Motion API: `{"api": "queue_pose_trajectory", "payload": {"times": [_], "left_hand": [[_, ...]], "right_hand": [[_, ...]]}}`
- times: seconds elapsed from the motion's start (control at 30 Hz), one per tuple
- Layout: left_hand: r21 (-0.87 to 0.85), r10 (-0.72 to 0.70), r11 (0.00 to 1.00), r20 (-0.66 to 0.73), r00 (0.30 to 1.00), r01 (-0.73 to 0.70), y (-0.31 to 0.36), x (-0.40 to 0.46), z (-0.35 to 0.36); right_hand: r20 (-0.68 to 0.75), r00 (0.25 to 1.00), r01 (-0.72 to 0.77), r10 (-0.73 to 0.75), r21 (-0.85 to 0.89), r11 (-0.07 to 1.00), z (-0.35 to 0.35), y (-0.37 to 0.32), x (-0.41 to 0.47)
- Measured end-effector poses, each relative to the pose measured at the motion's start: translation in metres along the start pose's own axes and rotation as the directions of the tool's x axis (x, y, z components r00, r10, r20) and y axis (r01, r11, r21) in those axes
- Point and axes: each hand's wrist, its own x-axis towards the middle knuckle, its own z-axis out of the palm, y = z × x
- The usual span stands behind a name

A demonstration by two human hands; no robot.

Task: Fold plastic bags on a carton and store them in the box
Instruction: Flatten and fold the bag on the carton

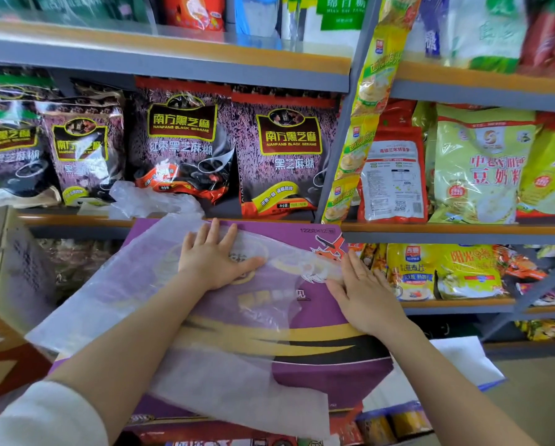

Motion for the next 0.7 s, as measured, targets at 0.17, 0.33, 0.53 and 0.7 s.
{"api": "queue_pose_trajectory", "payload": {"times": [0.17, 0.33, 0.53, 0.7], "left_hand": [[-0.132, 0.193, 0.971, -0.061, 0.979, -0.2, -0.01, -0.011, -0.006], [-0.212, 0.405, 0.887, -0.072, 0.911, -0.411, 0.019, -0.034, -0.013], [-0.153, 0.477, 0.863, -0.068, 0.877, -0.481, 0.065, -0.028, 0.0], [-0.067, 0.396, 0.915, -0.028, 0.918, -0.397, 0.072, -0.031, 0.008]], "right_hand": [[-0.019, 0.993, -0.112, 0.118, 0.183, 0.977, -0.01, -0.005, -0.005], [-0.061, 0.937, -0.184, 0.345, 0.75, 0.635, -0.022, 0.004, -0.01], [0.087, 0.92, -0.22, 0.383, 0.923, 0.317, -0.027, 0.018, -0.005], [0.018, 0.905, -0.073, 0.426, 0.991, 0.114, -0.023, 0.022, -0.004]]}}
